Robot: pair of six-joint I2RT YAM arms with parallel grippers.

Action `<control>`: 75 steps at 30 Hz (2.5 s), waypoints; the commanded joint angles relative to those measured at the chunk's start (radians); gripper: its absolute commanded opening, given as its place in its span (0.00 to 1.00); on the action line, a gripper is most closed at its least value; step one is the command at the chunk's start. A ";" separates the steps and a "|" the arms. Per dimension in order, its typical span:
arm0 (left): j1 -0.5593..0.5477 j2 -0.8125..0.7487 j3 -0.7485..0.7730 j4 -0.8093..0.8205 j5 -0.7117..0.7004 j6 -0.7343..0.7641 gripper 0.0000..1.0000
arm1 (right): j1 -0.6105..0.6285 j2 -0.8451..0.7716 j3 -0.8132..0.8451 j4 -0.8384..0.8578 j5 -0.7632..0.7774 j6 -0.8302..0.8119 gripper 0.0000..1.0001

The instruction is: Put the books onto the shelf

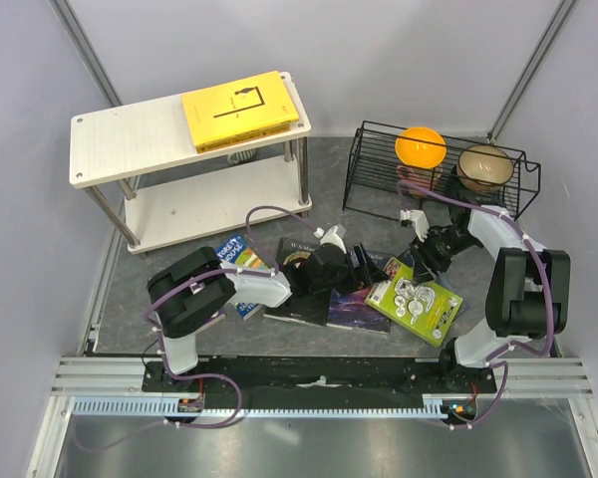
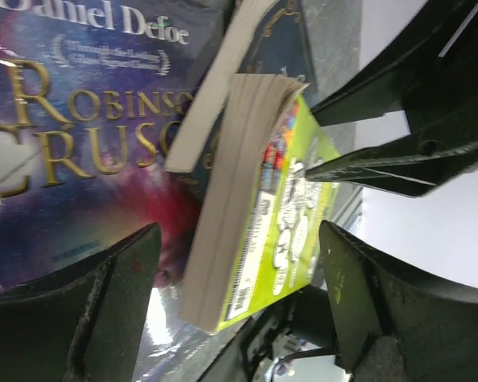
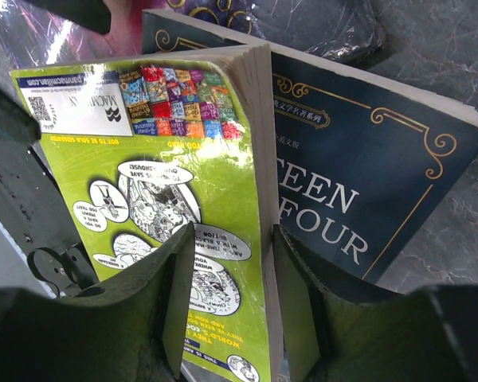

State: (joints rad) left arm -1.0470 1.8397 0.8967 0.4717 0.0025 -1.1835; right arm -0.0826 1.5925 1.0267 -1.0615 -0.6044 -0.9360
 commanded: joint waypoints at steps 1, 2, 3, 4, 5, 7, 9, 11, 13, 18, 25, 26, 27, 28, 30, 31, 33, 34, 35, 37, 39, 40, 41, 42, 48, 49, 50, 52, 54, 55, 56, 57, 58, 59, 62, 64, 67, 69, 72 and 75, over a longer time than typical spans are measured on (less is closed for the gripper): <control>-0.016 0.020 0.044 0.057 0.055 -0.027 0.81 | 0.001 0.011 0.044 -0.017 -0.080 0.005 0.50; -0.019 0.021 0.044 0.062 0.068 -0.025 0.79 | 0.001 0.006 0.042 -0.017 -0.084 0.005 0.50; -0.025 0.023 0.039 0.062 0.074 -0.025 0.79 | 0.001 0.003 0.042 -0.017 -0.089 0.005 0.50; -0.039 0.024 0.036 0.062 0.074 -0.019 0.79 | 0.001 0.001 0.039 -0.017 -0.090 0.005 0.50; -0.044 0.029 0.034 0.059 0.068 -0.015 0.79 | 0.003 -0.003 0.035 -0.018 -0.090 0.005 0.50; -0.054 0.053 0.044 0.047 0.073 -0.011 0.78 | 0.003 -0.008 0.026 -0.012 -0.090 0.003 0.50; -0.057 0.067 0.057 0.032 0.071 -0.008 0.77 | 0.001 -0.014 0.018 -0.011 -0.090 0.002 0.50; -0.058 0.082 0.076 0.010 0.070 0.010 0.75 | 0.003 -0.022 0.015 -0.009 -0.089 0.003 0.50; -0.058 0.090 0.090 -0.027 0.071 0.044 0.74 | 0.003 -0.026 0.012 -0.008 -0.087 0.003 0.50; -0.059 0.079 0.103 -0.059 0.088 0.087 0.69 | 0.003 -0.048 0.003 0.004 -0.078 0.012 0.51; -0.058 0.076 0.100 -0.015 0.148 0.143 0.37 | 0.003 -0.107 0.007 -0.002 -0.055 0.025 0.53; -0.054 0.072 0.088 0.022 0.157 0.150 0.29 | 0.003 -0.114 0.015 -0.014 -0.041 0.016 0.54; -0.047 0.058 0.081 0.040 0.175 0.151 0.18 | 0.003 -0.121 0.025 -0.023 -0.034 0.009 0.55; -0.044 0.044 0.073 0.053 0.185 0.151 0.03 | 0.003 -0.138 0.050 -0.034 -0.028 0.002 0.57; -0.030 -0.020 0.041 0.090 0.191 0.144 0.02 | 0.003 -0.155 0.085 -0.081 -0.014 -0.041 0.60; -0.024 -0.048 0.028 0.097 0.189 0.137 0.02 | 0.003 -0.170 0.126 -0.103 -0.014 -0.064 0.61; -0.004 -0.107 -0.005 0.100 0.185 0.098 0.02 | 0.007 -0.187 0.166 -0.176 -0.024 -0.153 0.67; 0.004 -0.164 -0.019 0.102 0.182 0.078 0.01 | 0.021 -0.206 0.200 -0.205 -0.035 -0.190 0.70; 0.011 -0.199 -0.050 0.104 0.179 0.055 0.02 | 0.035 -0.219 0.211 -0.256 -0.043 -0.229 0.73; 0.039 -0.287 -0.080 0.085 0.166 -0.040 0.01 | 0.119 -0.264 0.225 -0.287 -0.047 -0.293 0.84; 0.070 -0.335 -0.120 0.074 0.163 -0.121 0.02 | 0.202 -0.298 0.220 -0.298 -0.040 -0.302 0.96; 0.080 -0.364 -0.133 0.068 0.162 -0.151 0.02 | 0.290 -0.334 0.214 -0.293 -0.032 -0.305 0.98; 0.090 -0.410 -0.162 0.067 0.160 -0.169 0.01 | 0.331 -0.348 0.216 -0.282 -0.032 -0.302 0.98; 0.108 -0.440 -0.179 0.065 0.149 -0.206 0.02 | 0.368 -0.365 0.216 -0.275 -0.038 -0.300 0.98; 0.177 -0.678 -0.292 -0.099 0.064 -0.319 0.01 | 0.628 -0.459 0.210 -0.073 0.104 -0.155 0.98; 0.188 -0.707 -0.323 -0.117 0.060 -0.333 0.01 | 0.705 -0.488 0.175 -0.030 0.148 -0.138 0.98; 0.199 -0.735 -0.338 -0.136 0.057 -0.352 0.01 | 0.745 -0.502 0.153 0.062 0.193 -0.111 0.98; 0.226 -0.804 -0.379 -0.145 0.059 -0.387 0.01 | 0.857 -0.531 0.080 0.150 0.334 -0.089 0.98; 0.238 -0.871 -0.403 -0.166 0.045 -0.422 0.01 | 0.926 -0.545 0.029 0.279 0.453 -0.054 0.98; 0.242 -0.893 -0.427 -0.180 0.039 -0.435 0.01 | 0.992 -0.554 -0.015 0.320 0.492 -0.049 0.98; 0.245 -0.913 -0.438 -0.186 0.034 -0.445 0.02 | 1.026 -0.554 -0.034 0.393 0.526 -0.044 0.96; 0.252 -0.933 -0.447 -0.200 0.030 -0.458 0.02 | 1.055 -0.551 -0.049 0.431 0.599 -0.035 0.96; 0.255 -0.968 -0.461 -0.211 0.028 -0.462 0.01 | 1.093 -0.537 -0.071 0.469 0.636 -0.026 0.95; 0.258 -0.982 -0.467 -0.217 0.027 -0.467 0.02 | 1.101 -0.525 -0.074 0.527 0.653 -0.020 0.92; 0.271 -1.039 -0.486 -0.245 0.021 -0.475 0.02 | 1.129 -0.474 -0.076 0.612 0.739 -0.023 0.81; 0.278 -1.080 -0.490 -0.275 0.014 -0.472 0.01 | 1.150 -0.448 -0.074 0.655 0.767 -0.043 0.75; 0.289 -1.122 -0.505 -0.309 0.005 -0.473 0.02 | 1.173 -0.408 -0.050 0.661 0.767 -0.046 0.46; 0.304 -1.162 -0.518 -0.323 0.008 -0.473 0.02 | 1.193 -0.376 -0.030 0.661 0.773 -0.046 0.23; 0.332 -1.224 -0.487 -0.398 0.001 -0.401 0.01 | 1.199 -0.335 0.027 0.660 0.773 -0.008 0.00; 0.369 -1.287 -0.365 -0.640 -0.094 -0.192 0.03 | 1.199 -0.289 0.120 0.649 0.772 0.046 0.00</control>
State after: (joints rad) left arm -0.7097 0.6445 0.3698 -0.0467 -0.0036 -1.6138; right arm 1.1141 1.2495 1.0008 -0.4694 0.1402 -0.9916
